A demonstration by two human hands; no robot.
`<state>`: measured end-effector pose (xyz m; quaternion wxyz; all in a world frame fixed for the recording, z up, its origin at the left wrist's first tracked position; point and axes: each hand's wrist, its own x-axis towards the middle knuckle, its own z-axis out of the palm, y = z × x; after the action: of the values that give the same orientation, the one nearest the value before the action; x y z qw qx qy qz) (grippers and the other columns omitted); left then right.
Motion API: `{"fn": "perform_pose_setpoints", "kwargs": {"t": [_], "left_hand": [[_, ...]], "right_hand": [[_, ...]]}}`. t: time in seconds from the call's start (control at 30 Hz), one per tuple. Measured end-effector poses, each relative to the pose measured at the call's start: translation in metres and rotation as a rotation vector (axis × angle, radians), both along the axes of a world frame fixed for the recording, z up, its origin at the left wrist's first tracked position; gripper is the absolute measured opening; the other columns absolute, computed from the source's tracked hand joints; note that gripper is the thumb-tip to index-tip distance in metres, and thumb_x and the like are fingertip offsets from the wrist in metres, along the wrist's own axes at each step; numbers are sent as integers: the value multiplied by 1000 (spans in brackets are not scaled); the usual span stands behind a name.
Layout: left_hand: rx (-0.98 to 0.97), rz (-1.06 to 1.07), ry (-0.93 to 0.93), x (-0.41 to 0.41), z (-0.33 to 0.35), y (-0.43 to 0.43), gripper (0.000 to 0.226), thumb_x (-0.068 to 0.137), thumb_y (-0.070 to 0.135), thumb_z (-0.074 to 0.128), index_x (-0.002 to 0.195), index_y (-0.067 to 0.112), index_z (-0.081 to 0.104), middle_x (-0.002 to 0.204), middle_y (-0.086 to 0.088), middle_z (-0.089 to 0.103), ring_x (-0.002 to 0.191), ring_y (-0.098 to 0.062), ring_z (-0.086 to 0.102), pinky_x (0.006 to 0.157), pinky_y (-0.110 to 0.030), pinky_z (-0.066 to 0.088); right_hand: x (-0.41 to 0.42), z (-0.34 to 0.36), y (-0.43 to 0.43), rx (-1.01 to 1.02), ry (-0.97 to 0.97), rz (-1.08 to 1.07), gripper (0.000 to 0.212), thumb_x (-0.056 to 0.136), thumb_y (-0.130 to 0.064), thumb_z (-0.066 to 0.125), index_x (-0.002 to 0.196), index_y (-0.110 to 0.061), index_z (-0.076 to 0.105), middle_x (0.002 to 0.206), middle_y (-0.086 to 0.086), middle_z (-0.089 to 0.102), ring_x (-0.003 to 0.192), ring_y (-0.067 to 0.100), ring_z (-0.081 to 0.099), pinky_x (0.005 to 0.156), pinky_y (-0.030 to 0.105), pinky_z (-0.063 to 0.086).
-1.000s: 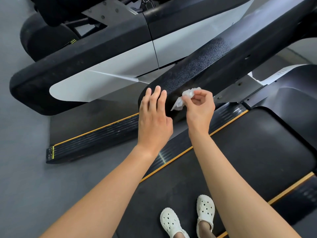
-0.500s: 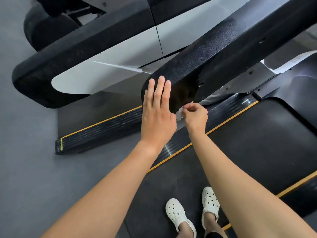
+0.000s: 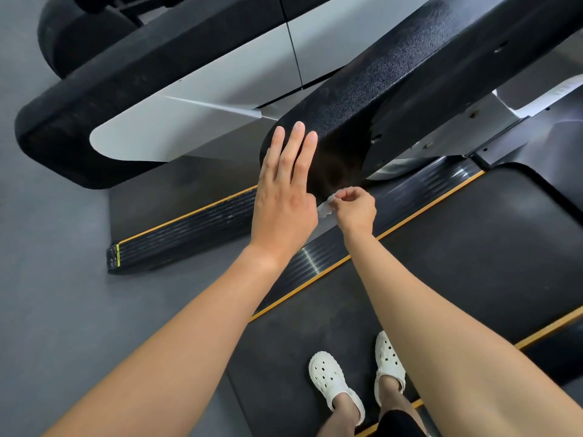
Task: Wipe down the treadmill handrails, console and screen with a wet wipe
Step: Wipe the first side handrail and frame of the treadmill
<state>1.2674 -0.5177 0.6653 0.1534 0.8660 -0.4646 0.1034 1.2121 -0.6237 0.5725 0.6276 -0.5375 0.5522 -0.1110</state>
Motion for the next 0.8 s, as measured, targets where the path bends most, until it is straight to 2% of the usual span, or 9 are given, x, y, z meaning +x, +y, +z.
{"fn": "perform_pose_setpoints", "kwargs": {"t": [0.1,0.3,0.37,0.47,0.57,0.67,0.8], "left_hand": [[-7,6,11,-1,2,-1,86,82,-7,48,162,9,23,171,-11,16,159,-31,6,124,-50,25],[-33,45,35,-1,7,-4,83,81,-5,51,159,10,31,168,-9,25,158,-30,15,127,-45,22],[-13,63,46,-2,12,-5,82,81,-3,54,158,12,33,166,-8,28,157,-30,18,126,-43,22],[16,97,58,-4,19,-9,77,81,0,57,154,14,38,163,-7,34,154,-30,24,123,-43,25],[34,123,69,-5,27,-13,66,82,3,58,146,15,44,156,-7,41,148,-30,33,117,-45,33],[22,146,76,-4,36,-18,54,83,5,58,136,14,51,145,-6,49,136,-28,43,109,-45,42],[14,178,79,-4,44,-24,48,83,7,61,129,16,53,131,-2,52,119,-21,48,100,-40,47]], "right_hand": [[-3,11,-8,-37,-21,12,10,90,-13,77,94,-16,70,92,-1,70,89,13,68,86,31,59],[-7,43,-13,-64,-229,-237,9,93,-16,71,102,-19,71,98,-5,71,91,6,67,80,16,53],[-6,43,-8,-57,-209,-213,11,95,-18,70,105,-19,67,102,-6,68,93,6,65,82,18,52],[-8,46,-9,-13,-152,-155,14,95,-17,71,106,-22,63,105,-3,66,99,11,64,89,26,54],[-9,72,-22,-98,-192,-195,18,91,-15,74,103,-23,62,101,-2,66,93,9,65,80,22,53],[-7,110,-35,-250,-293,-220,20,90,-10,74,101,-21,62,97,-5,66,81,-3,63,71,12,51],[-5,140,-53,-396,-352,-180,10,94,-17,72,103,-20,69,94,-8,71,83,-3,67,74,13,52]]}}
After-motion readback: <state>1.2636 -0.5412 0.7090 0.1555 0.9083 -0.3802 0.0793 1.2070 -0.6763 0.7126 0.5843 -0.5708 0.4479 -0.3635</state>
